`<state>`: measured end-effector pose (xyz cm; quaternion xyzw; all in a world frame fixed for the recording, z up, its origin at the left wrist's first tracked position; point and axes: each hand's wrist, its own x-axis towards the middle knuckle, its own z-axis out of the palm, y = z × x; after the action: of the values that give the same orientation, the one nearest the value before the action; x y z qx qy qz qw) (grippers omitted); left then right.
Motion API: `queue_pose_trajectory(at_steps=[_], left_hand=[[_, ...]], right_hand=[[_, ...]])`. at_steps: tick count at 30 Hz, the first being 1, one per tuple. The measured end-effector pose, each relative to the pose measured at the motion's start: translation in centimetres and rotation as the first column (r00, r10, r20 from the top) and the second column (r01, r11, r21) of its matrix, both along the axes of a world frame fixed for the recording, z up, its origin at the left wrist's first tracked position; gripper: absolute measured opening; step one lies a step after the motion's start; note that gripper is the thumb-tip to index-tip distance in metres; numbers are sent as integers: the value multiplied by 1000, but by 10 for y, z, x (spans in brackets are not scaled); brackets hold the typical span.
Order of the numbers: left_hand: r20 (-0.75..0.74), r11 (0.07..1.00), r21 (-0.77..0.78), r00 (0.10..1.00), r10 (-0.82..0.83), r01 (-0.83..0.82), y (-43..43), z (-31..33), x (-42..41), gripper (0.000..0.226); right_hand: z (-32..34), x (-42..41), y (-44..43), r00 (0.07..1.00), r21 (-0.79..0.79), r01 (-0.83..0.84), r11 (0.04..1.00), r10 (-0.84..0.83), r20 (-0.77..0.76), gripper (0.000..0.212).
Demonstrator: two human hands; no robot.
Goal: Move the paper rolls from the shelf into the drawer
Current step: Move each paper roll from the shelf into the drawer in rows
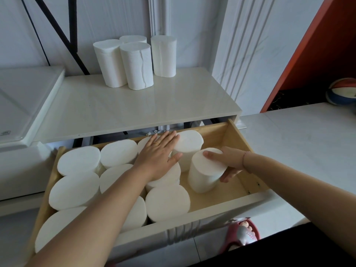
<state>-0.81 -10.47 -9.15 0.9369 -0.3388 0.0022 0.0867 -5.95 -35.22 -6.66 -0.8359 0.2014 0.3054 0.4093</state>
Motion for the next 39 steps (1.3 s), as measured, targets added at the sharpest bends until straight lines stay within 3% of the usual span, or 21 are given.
queue_pose_trajectory(at_steps=[8,12,19,23,26,29,35,39], left_hand=[[-20,1000,-18,1000,8,-8,0,-1,0,64],[-9,1000,-13,1000,6,-6,-1,-1,1,76],[19,1000,18,1000,-19,18,0,-3,0,77],[20,999,15,999,-39,38,0,-2,0,80],[15,999,8,999,-40,40,0,-1,0,80],[9,999,7,999,-40,39,0,-1,-1,78],[17,999,15,999,-39,38,0,-1,-1,74],[14,999,6,999,-36,36,-1,-1,-1,78]], right_hand=[[-4,-13,33,999,92,8,996,-5,-41,78],[-3,-13,34,999,139,-41,989,39,17,71],[-2,-5,24,991,68,-99,993,92,102,67],[-1,-12,13,980,165,-189,968,176,91,68],[-5,-19,13,923,62,-353,934,336,185,91],[-6,-19,20,858,-80,-384,920,387,338,94],[-2,-14,15,814,-50,-446,894,428,393,87],[-4,-12,14,853,-29,-391,920,373,365,87]])
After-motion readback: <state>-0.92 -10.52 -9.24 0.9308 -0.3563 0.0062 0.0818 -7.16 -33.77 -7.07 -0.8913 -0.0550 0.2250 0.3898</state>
